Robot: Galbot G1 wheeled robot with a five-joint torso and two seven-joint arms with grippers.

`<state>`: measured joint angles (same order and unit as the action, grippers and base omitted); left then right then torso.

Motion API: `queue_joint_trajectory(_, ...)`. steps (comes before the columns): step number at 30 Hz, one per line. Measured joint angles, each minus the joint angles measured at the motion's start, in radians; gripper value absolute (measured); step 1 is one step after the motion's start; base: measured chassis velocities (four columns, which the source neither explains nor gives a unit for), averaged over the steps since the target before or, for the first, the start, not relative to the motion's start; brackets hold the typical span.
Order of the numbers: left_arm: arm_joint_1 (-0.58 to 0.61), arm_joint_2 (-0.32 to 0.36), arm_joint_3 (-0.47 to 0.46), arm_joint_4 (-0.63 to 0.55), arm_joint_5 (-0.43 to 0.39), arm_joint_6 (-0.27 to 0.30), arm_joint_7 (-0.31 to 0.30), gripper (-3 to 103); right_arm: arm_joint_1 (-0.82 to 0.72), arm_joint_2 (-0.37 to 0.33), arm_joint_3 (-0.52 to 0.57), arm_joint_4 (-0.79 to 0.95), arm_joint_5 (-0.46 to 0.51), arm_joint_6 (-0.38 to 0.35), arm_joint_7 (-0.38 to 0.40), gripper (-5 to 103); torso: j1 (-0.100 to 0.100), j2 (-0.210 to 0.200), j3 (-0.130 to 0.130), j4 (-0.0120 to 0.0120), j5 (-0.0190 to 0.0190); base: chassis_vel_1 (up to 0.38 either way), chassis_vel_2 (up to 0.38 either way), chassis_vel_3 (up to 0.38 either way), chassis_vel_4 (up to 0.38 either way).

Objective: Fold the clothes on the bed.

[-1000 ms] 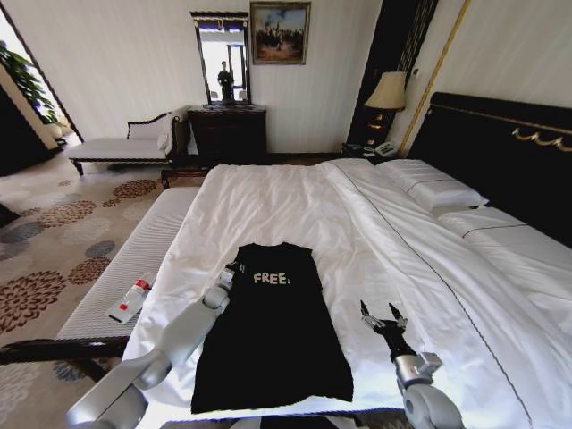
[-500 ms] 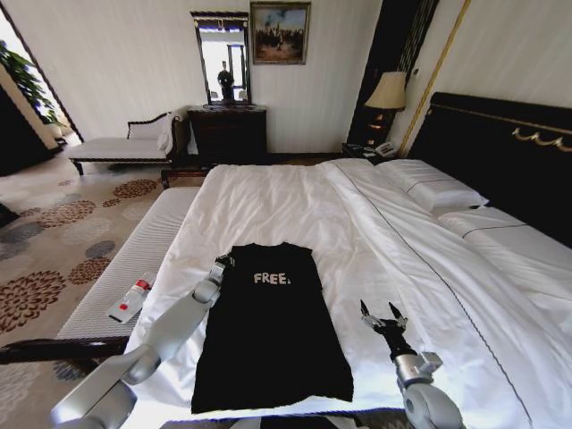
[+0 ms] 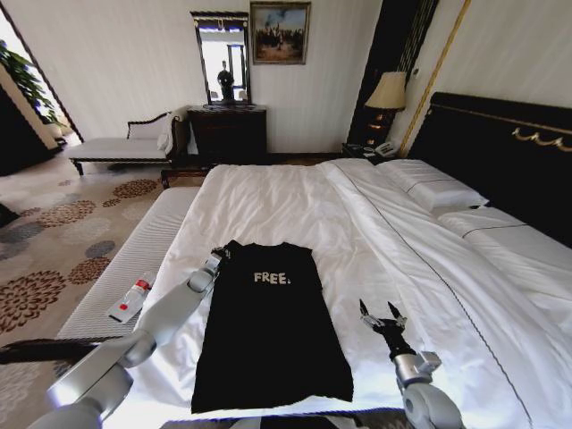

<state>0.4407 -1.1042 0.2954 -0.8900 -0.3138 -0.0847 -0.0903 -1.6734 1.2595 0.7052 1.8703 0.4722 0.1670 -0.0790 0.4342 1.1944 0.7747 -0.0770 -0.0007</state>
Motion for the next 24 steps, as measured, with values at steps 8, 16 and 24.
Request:
queue_joint_trajectory(8,0.012,-0.004,0.001,0.001,0.023,0.027,-0.009,9,-0.001,0.003,-0.001,0.000,0.000,0.002,-0.001,100,0.000,0.000,0.000,0.0000,0.0000,0.000,0.000,0.000,0.000)
queue_joint_trajectory(16,0.040,0.043,-0.024,-0.069,0.011,0.044,-0.017,41,0.005,0.005,-0.012,-0.001,-0.003,0.002,-0.003,100,0.000,0.000,0.000,0.0001,0.0001,0.000,0.000,0.000,0.000)
queue_joint_trajectory(24,0.186,0.113,-0.162,-0.198,-0.076,0.050,-0.009,74,-0.001,0.005,-0.012,0.002,-0.007,0.006,-0.004,100,0.000,0.000,0.000,0.0001,0.0000,0.000,0.000,0.000,0.000)
